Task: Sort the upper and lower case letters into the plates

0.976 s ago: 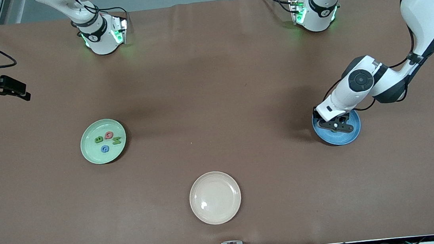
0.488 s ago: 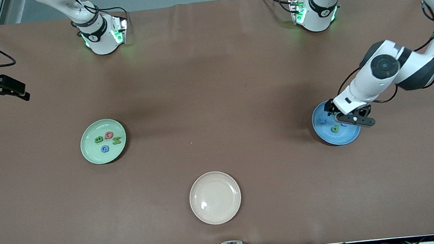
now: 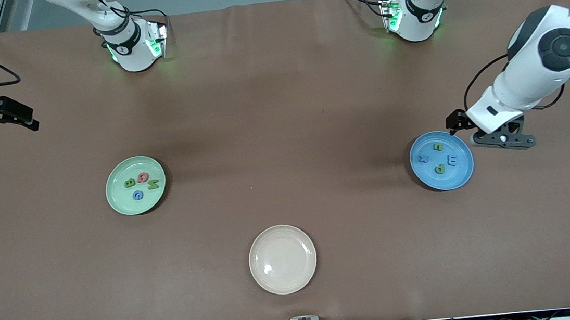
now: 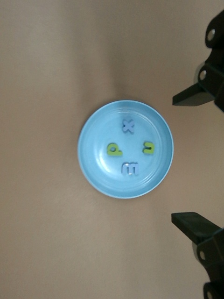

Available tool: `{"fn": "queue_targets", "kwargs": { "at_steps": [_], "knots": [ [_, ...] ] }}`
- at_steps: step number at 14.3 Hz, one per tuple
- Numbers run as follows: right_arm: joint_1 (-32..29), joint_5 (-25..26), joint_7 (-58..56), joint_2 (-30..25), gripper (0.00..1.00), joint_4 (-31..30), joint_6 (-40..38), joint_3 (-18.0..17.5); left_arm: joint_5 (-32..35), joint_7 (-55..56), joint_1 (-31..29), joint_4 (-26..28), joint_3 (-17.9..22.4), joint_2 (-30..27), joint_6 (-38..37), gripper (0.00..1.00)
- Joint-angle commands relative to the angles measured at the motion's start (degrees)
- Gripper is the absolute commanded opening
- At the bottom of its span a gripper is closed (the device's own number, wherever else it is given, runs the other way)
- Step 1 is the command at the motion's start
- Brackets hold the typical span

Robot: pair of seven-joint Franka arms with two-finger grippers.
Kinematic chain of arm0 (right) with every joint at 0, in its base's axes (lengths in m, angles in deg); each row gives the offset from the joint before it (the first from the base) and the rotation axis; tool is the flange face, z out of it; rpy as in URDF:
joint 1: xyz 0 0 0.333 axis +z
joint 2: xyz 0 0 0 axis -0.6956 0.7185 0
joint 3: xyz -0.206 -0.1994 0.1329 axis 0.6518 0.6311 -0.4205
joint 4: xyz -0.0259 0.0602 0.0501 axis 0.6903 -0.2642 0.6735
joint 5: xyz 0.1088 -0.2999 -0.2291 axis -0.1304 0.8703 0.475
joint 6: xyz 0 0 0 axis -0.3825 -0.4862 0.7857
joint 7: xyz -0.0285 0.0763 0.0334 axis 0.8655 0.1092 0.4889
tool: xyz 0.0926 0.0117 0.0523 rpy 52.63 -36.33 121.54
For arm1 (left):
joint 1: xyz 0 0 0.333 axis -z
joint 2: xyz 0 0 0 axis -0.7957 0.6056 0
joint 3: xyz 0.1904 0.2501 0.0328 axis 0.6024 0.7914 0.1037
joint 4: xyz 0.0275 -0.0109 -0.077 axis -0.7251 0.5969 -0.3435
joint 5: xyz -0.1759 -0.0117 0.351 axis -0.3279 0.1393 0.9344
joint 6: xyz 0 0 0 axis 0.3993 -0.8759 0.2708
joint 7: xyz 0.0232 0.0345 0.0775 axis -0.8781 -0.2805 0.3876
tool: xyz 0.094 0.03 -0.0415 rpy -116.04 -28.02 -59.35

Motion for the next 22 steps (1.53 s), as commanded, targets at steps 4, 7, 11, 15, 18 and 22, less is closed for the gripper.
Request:
{"fn": "queue_targets", "kwargs": {
  "at_steps": [4,7,11,15,18,22],
  "knots": [
    [-0.62,-0.79,-0.18,-1.22,1.00,-0.58,-0.29,-0.85,-9.63,-7.30,1.17,-8.59,0.80,-7.84,-1.28,1.00],
    [-0.54,-0.79,0.52,-1.22,1.00,-0.58,-0.38,-0.94,-23.13,-16.51,5.37,-14.74,10.77,-16.97,-1.19,1.00],
    [-0.80,-0.79,2.54,-1.22,1.00,-0.58,-0.47,-2.44,-36.61,-26.82,9.53,-15.46,22.06,-27.35,-0.58,1.00],
    [-0.89,-0.88,2.37,-1.14,1.00,-0.58,-0.20,-2.35,-39.27,-29.10,9.35,-15.29,24.27,-33.16,-0.67,1.00],
    [-0.80,-0.79,2.28,-1.22,1.00,-0.58,-0.29,-2.35,-41.56,-28.77,9.17,-15.55,24.36,-33.79,-0.67,1.00],
    [-0.80,-0.79,2.36,-1.22,1.00,-0.58,-0.29,-2.26,-40.77,-28.42,9.00,-17.31,24.62,-33.61,-1.46,1.00]
  ]
}}
